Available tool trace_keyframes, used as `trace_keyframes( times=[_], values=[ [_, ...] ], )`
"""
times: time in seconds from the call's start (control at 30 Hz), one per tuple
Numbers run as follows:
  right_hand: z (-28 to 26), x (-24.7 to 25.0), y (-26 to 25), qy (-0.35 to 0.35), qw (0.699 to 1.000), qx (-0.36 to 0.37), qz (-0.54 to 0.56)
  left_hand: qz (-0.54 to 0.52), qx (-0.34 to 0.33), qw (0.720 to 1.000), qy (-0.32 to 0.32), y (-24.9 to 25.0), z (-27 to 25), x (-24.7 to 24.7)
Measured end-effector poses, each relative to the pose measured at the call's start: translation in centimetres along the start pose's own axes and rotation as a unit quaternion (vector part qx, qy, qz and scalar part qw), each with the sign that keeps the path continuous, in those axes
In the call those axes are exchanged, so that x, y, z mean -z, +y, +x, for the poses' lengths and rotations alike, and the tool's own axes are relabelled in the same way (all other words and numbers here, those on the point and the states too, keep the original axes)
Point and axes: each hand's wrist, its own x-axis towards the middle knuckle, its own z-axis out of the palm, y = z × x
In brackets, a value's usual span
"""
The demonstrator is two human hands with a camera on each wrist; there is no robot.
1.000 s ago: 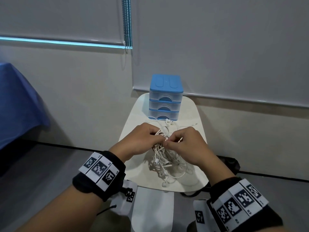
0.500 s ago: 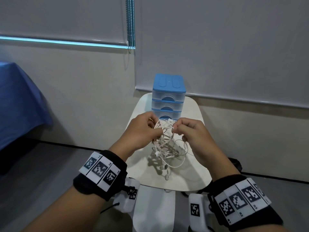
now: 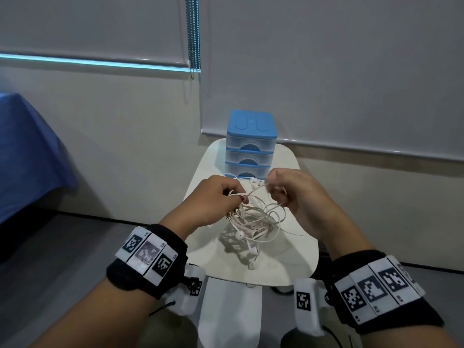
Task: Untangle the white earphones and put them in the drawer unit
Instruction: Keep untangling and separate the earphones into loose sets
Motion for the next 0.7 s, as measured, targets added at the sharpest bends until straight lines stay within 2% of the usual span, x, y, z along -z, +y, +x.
trace_keyframes(
  times=[0.07,0.13,0.43,0.5,0.6,0.7],
  values=[
    [-0.1,-0.3,-0.2,-0.035,0.996,0.012,-0.081,-0.003,0.007,1.000,0.011,0.0,0.0,0.1],
    [-0.2,-0.4,-0.5,-0.044,0.994,0.029,-0.093,-0.002,0.008,1.000,0.012,0.0,0.1,0.2],
    [1.5,-1.1,-2.7,0.030,0.995,0.025,0.095,-0.001,-0.014,0.999,-0.038,0.1,0.8,0.7],
    [1.9,-1.2,-2.9,0.050,0.993,0.015,0.108,0.012,-0.027,0.998,-0.056,0.1,0.9,0.9],
    [2.7,-1.4,-2.5,0.087,0.995,0.020,0.041,0.036,-0.040,0.998,-0.044,0.3,1.5,0.9],
    [2.9,-1.5,-2.2,0.103,0.983,0.020,-0.150,0.055,-0.037,0.998,-0.015,0.5,2.0,1.2]
  ],
)
